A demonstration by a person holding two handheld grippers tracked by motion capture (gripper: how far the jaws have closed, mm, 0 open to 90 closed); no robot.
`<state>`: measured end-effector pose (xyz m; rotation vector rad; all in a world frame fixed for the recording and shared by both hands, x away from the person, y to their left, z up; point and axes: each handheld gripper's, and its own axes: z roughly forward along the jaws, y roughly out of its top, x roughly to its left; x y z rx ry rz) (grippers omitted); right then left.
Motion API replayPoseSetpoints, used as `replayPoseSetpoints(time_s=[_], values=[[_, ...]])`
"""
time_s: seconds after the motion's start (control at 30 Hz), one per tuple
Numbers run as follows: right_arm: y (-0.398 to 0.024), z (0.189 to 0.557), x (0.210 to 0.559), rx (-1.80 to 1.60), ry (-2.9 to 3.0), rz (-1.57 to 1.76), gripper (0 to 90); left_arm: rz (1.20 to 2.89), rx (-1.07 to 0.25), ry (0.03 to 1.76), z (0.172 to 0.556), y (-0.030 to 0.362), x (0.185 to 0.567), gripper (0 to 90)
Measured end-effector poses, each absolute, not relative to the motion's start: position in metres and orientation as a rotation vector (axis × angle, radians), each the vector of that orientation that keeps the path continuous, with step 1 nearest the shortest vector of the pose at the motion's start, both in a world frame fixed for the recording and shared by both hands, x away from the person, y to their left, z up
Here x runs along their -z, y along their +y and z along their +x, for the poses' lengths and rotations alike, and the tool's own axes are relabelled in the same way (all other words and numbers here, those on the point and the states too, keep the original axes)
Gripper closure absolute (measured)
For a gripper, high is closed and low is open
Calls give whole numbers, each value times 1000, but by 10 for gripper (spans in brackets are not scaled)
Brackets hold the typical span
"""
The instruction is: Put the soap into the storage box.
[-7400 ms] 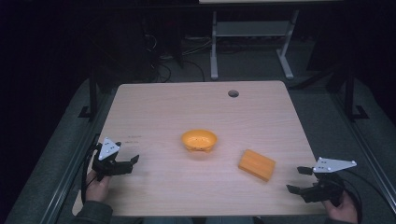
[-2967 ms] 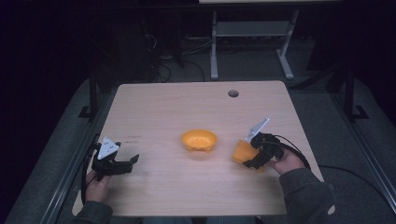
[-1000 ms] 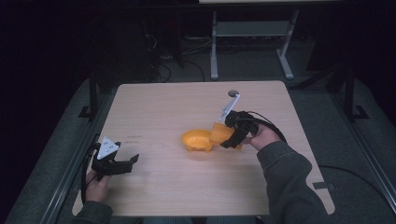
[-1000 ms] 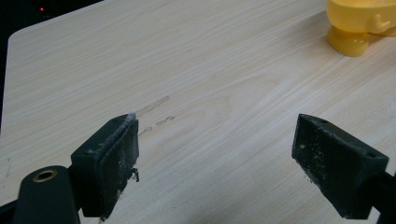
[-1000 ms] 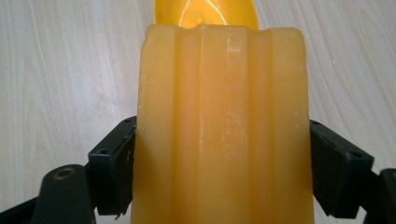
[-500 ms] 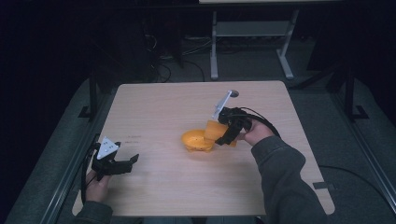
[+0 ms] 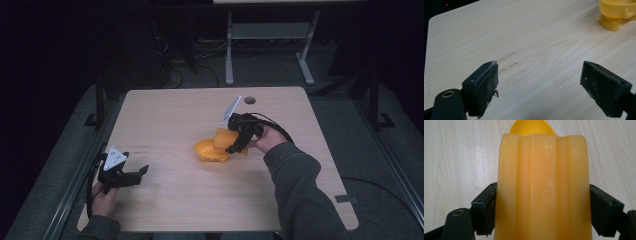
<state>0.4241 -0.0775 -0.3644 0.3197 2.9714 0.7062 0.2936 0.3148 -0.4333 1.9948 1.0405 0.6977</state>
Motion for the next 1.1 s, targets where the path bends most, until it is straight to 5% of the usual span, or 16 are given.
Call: replayPoseSetpoints(time_s=[1.1], values=[[-38, 437, 362, -717, 3005, 193, 204, 1987, -695, 1048, 294, 316, 433, 141]])
